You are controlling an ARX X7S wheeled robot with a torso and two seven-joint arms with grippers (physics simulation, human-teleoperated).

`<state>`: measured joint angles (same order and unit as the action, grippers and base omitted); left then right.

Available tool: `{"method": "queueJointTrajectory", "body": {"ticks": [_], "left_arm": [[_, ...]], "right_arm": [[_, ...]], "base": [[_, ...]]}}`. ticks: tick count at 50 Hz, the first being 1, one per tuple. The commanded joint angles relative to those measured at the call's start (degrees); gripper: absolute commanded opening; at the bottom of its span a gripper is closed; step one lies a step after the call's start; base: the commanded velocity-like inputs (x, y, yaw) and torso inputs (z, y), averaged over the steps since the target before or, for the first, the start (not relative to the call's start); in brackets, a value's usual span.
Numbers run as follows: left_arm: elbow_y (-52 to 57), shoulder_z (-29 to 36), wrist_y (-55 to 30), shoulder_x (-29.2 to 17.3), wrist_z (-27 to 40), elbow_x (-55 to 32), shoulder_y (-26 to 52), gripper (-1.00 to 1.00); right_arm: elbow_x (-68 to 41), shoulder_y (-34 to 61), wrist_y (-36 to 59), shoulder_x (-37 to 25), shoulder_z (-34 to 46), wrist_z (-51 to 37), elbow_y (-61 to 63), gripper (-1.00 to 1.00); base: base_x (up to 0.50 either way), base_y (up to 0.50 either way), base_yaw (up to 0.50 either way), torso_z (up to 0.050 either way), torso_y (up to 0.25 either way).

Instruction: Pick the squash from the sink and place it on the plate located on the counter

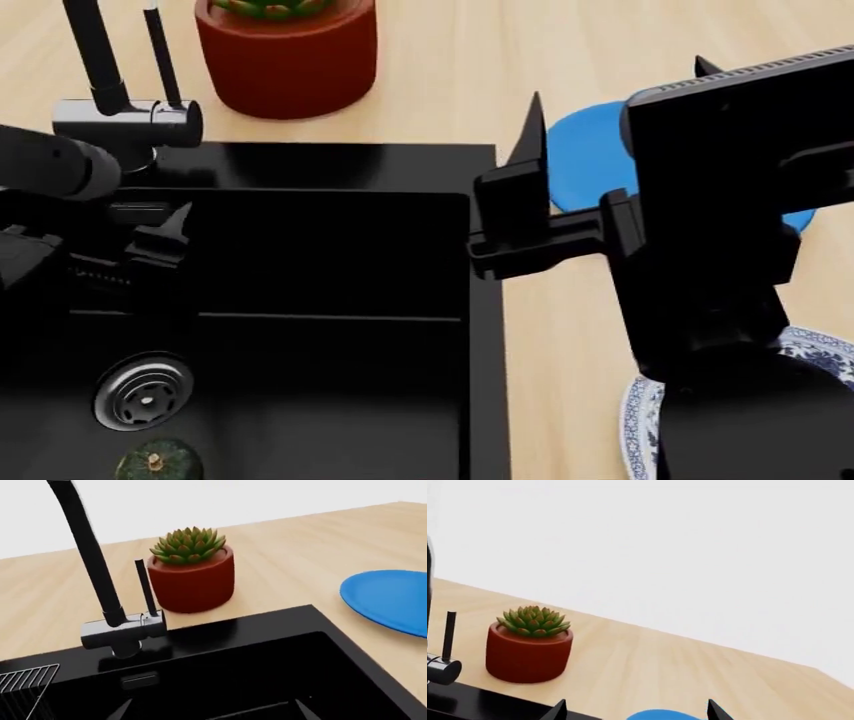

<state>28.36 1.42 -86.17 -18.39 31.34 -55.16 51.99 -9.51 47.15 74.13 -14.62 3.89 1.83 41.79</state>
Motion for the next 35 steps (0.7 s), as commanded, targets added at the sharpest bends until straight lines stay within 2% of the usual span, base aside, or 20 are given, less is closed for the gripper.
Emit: {"method": "queueJointTrajectory", "body": {"ticks": [1, 4, 8, 15, 19, 24, 32, 35], "left_arm": [[-19.5, 3.3, -0.9, -8.8, 35.1, -48.7, 6.2, 1.0], [-23.5, 5.7, 0.9, -10.7, 38.8, -54.9, 6.4, 1.0], [-27.4, 9.2, 2.2, -12.0, 41.8, -58.6, 7.1, 1.0], [-34.1, 13.4, 1.9, -11.1, 40.1, -57.4, 6.7, 1.0], [-36.2, 14.2, 1.3, -10.8, 35.7, -52.2, 5.1, 1.0], [-39.6, 15.6, 1.0, -10.8, 32.6, -50.0, 6.2, 1.0], [-43.8, 18.6, 2.8, -10.5, 21.9, -40.1, 4.8, 1.0], [-45.6, 21.8, 4.8, -10.3, 15.0, -33.4, 5.3, 1.0]], "right_arm": [[-0.3, 0.4, 0.9, -0.7, -0.1, 0.0, 0.6, 1.0], [-0.3, 0.8, 1.3, -0.6, 0.3, -0.3, 0.6, 1.0], [-0.3, 0.8, 1.3, -0.7, 0.6, -0.4, 0.7, 1.0], [-0.4, 0.6, 1.4, -1.1, 0.2, -0.4, 0.9, 1.0], [-0.4, 0.4, 0.9, -1.3, 0.2, -0.5, 0.5, 1.0], [-0.5, 0.1, 0.5, -1.4, 0.4, -0.6, 0.3, 1.0], [-0.5, -0.1, 0.0, -1.5, 0.6, -0.8, -0.1, 1.0], [-0.5, -0.4, -0.4, -1.6, 0.5, -0.8, -0.3, 1.0]], "base": [[0.0, 0.0, 0.0, 0.0, 0.0], [0.0, 0.0, 0.0, 0.0, 0.0], [0.0, 0.0, 0.0, 0.0, 0.0], [0.0, 0.0, 0.0, 0.0, 0.0], [0.0, 0.0, 0.0, 0.0, 0.0], [0.0, 0.0, 0.0, 0.0, 0.0], [0.0, 0.0, 0.0, 0.0, 0.0], [0.0, 0.0, 0.0, 0.0, 0.0]]}}
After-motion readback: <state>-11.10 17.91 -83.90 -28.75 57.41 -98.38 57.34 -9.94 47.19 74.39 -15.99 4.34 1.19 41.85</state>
